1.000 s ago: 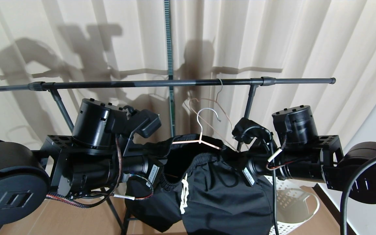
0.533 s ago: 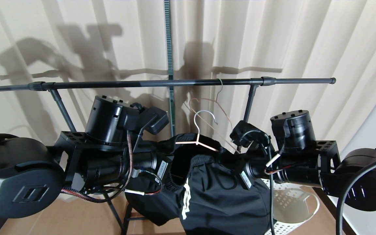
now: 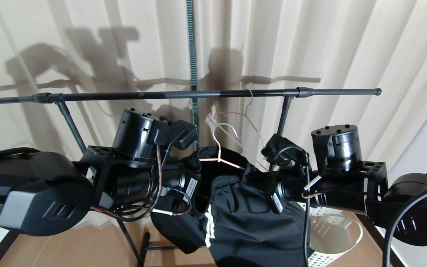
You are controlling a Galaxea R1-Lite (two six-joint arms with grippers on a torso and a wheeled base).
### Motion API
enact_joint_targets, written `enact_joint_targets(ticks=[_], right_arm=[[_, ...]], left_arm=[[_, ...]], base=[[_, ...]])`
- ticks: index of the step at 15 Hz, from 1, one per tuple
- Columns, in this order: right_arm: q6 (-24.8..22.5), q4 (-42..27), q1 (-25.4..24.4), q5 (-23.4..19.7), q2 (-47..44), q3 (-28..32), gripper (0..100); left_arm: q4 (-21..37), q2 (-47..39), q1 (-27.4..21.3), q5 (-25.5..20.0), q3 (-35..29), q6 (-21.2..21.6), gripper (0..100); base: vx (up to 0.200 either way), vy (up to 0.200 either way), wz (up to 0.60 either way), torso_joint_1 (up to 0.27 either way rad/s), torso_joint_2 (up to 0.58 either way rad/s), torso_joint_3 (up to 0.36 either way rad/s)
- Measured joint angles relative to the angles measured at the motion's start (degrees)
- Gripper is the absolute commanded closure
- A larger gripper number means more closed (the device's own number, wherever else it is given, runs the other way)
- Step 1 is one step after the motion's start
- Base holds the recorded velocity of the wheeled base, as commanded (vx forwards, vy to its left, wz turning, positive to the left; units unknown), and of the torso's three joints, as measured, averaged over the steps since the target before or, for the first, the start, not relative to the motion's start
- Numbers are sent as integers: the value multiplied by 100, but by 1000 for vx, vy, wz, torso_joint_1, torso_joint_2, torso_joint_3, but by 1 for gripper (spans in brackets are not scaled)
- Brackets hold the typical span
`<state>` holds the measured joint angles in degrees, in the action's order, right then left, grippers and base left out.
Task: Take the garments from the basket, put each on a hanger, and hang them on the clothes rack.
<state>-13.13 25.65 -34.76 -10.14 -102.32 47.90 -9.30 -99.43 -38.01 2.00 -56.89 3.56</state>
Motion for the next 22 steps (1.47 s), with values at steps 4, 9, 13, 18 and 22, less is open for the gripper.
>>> enact_joint_targets(ticks=[4, 9, 13, 18, 22], right_arm=[[2, 62, -11, -72, 17, -149, 100], [-2, 84, -11, -195, 74, -265, 100], [-9, 568, 157, -680, 88, -463, 100], [-80, 569, 772, -2488, 141, -507, 100], [-187, 566, 1051, -3387, 207, -510, 100]], left_arm=[[5, -158, -94, 32, -187, -132, 0], [9, -154, -96, 35, -132, -211, 0], [9, 332, 257, -26, 254, -145, 0], [5, 1217, 2104, -2299, 877, 1083, 0], [0, 1352, 3595, -4932, 1167, 2737, 0]], base=[[0, 0, 0, 0, 0, 0], [0, 0, 0, 0, 0, 0], [0, 0, 0, 0, 0, 0], [0, 0, 0, 0, 0, 0], [0, 0, 0, 0, 0, 0]])
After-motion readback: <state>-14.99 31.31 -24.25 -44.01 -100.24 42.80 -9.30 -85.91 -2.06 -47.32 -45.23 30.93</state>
